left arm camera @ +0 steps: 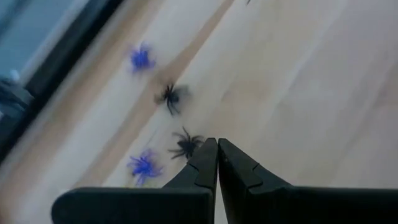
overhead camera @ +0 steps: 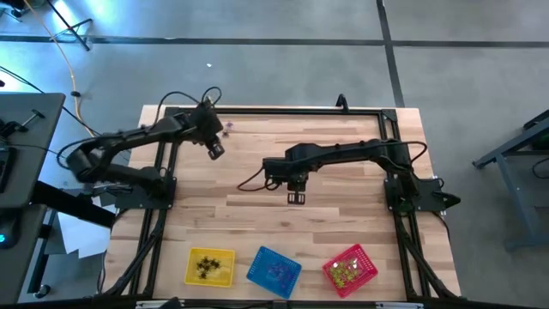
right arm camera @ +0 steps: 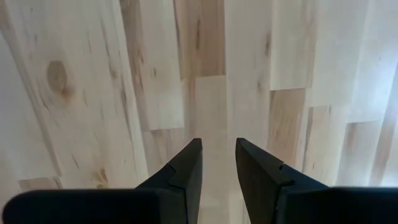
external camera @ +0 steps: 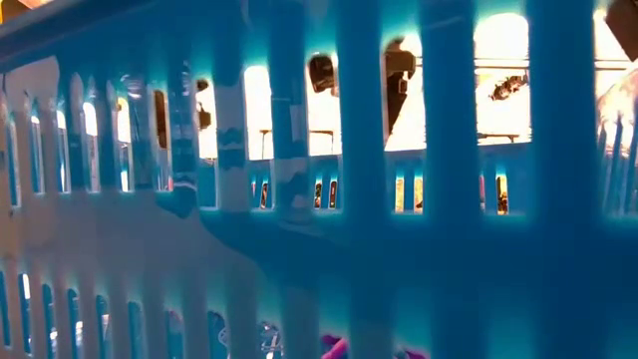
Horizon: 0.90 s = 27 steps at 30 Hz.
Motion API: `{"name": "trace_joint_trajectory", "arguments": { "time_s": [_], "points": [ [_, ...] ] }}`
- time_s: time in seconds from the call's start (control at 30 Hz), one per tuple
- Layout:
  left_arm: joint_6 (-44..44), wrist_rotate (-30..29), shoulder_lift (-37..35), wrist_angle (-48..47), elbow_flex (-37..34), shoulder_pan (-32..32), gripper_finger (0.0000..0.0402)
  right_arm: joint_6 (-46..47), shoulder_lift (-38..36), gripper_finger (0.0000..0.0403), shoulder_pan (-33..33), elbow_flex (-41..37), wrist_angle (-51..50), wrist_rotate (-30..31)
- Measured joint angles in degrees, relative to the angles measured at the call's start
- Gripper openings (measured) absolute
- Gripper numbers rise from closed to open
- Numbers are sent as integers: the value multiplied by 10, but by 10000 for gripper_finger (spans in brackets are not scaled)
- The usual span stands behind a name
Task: Sort Halloween decoration
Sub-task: Put the black spider toy into the yellow bin
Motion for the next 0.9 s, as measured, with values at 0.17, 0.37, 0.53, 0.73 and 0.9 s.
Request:
{"name": "trace_joint_trajectory", "arguments": {
  "time_s": [0.17,0.37,0.53,0.73,0.9],
  "points": [
    [-27,7,84,35,0,32,1,-16,0,91,-14,0,1,-14],
    [-43,7,149,77,-1,39,1,-19,0,91,-24,0,-2,-17],
    [-45,6,164,81,0,38,1,-32,0,91,-24,0,-12,-33],
    [-45,4,164,82,0,38,1,-34,0,91,-24,0,-11,-46],
    [-45,4,164,81,0,38,1,-34,0,91,-24,0,-11,-46]
  ]
}}
